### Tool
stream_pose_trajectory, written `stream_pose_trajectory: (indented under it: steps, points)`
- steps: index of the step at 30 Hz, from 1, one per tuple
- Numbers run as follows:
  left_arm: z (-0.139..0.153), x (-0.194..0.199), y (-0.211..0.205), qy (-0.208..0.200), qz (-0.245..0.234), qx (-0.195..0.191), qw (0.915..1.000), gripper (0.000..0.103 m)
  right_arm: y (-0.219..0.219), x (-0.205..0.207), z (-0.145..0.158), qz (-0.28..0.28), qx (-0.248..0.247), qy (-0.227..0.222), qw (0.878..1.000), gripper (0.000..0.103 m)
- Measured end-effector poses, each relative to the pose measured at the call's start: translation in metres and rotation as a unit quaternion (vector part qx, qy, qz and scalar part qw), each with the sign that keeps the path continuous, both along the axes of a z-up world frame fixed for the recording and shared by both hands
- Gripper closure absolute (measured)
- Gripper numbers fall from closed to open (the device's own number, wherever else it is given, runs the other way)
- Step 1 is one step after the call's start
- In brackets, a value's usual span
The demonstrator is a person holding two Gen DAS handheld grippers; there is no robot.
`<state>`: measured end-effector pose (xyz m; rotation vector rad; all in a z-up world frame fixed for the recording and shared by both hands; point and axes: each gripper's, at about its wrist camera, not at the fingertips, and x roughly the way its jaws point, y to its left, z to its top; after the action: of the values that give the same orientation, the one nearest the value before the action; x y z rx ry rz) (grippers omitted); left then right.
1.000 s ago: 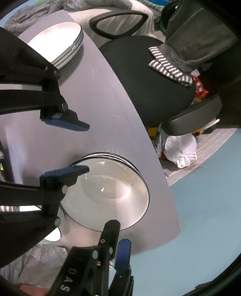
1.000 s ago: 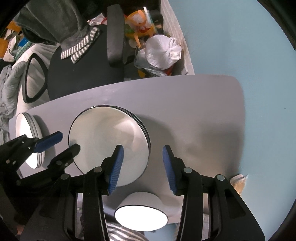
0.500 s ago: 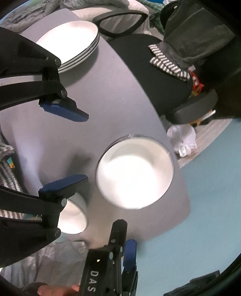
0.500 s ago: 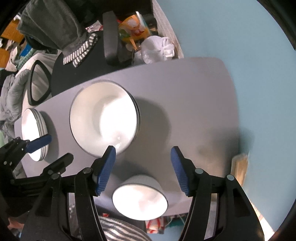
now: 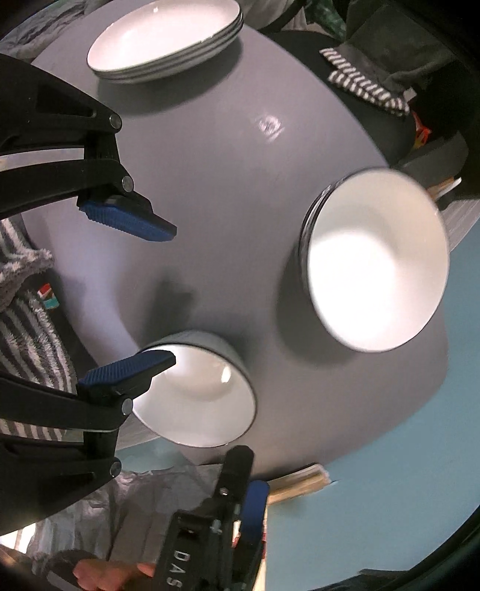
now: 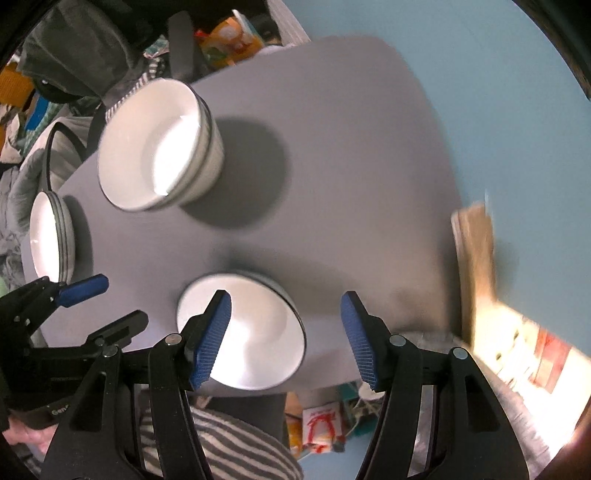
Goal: Organize plates and bowls
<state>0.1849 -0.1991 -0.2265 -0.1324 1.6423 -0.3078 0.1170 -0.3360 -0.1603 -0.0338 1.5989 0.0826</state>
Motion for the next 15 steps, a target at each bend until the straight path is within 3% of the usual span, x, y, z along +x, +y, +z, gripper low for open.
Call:
stream_pose_trajectory:
  steps: [10, 15]
  points:
    - [-0.021, -0.009, -0.024, 0.013, -0.017, 0.004, 0.9998, 0.040, -0.023, -0.028, -0.032, -0.045, 0.013, 0.016, 0.999, 0.042]
    - [-0.033, -0.009, -0.031, 0.007, -0.027, 0.019, 0.9994, 0.040, -0.027, -0.033, -0.045, -0.055, 0.016, 0.003, 0.998, 0.042]
